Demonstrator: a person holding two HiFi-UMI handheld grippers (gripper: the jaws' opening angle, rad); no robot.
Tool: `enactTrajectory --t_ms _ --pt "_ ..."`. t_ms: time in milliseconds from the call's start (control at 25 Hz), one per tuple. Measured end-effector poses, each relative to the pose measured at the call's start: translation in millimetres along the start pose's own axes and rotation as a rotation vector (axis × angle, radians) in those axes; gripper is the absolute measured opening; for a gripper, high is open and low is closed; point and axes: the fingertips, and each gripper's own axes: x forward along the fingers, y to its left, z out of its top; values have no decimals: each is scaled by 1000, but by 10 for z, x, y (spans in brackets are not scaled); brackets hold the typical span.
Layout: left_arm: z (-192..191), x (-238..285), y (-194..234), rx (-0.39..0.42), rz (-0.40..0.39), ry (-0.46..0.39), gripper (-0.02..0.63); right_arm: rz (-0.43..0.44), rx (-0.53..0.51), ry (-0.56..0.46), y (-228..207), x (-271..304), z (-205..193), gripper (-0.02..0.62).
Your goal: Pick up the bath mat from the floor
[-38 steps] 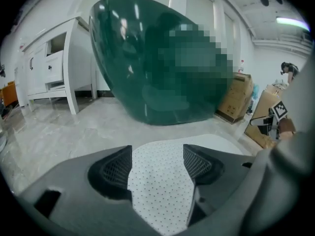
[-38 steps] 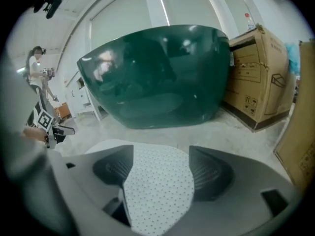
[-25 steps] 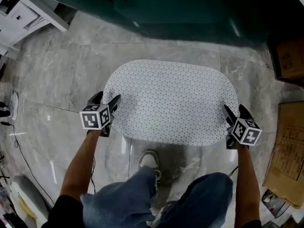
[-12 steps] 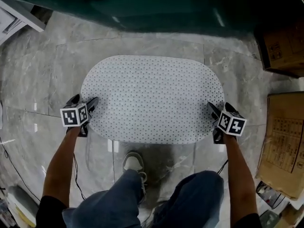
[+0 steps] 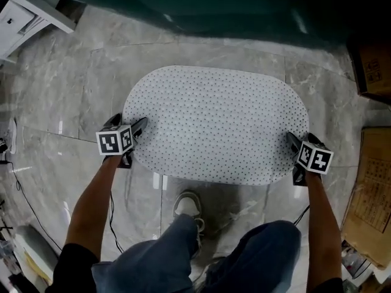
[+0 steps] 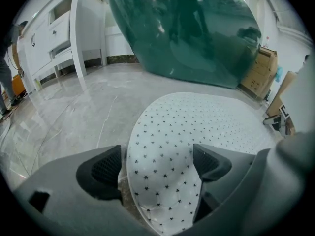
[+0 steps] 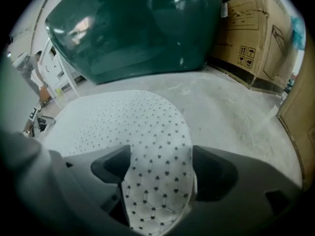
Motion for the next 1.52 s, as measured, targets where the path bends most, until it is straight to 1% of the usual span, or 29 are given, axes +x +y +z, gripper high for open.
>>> enactTrajectory --t_ms 120,280,320,360,440,520,600,640,720,800,1000,1160,1320,1520 --pt "24 -5 -20 10 -4 -9 420 3 -1 -2 56 -15 -8 370" --pt "41 -28 -4 -2 1 -11 388 25 -35 -14 209 -22 19 265" --pt "40 -30 -41 5 -9 -9 364 32 -43 -11 239 -25 15 241" --pt "43 -27 -93 16 -21 -7 315 39 -51 -7 266 -28 10 217" --pt "56 -20 -181 34 -41 -4 243 52 -61 1 323 -29 9 168" --pt "61 -19 -241 44 -69 1 210 63 -63 9 371 -27 21 134" --pt "52 -21 -313 55 -103 13 139 79 -50 17 405 -26 23 106" --pt "50 -20 -343 64 -110 18 116 92 -40 20 425 -22 21 97" --pt "54 -16 -385 75 -113 18 87 119 -10 25 465 -8 14 45" --pt "65 -25 -418 74 -121 12 52 129 16 25 474 -1 6 40" --pt "89 -74 -446 30 -150 4 40 124 4 14 482 -59 34 26" --pt "141 -195 -488 3 -165 -9 32 142 12 -6 534 -191 97 25" --pt "360 -457 -616 -40 -196 -41 31 162 34 -47 633 -472 298 25" --pt "659 -912 -888 -37 -227 -44 29 201 41 -84 848 -959 591 25"
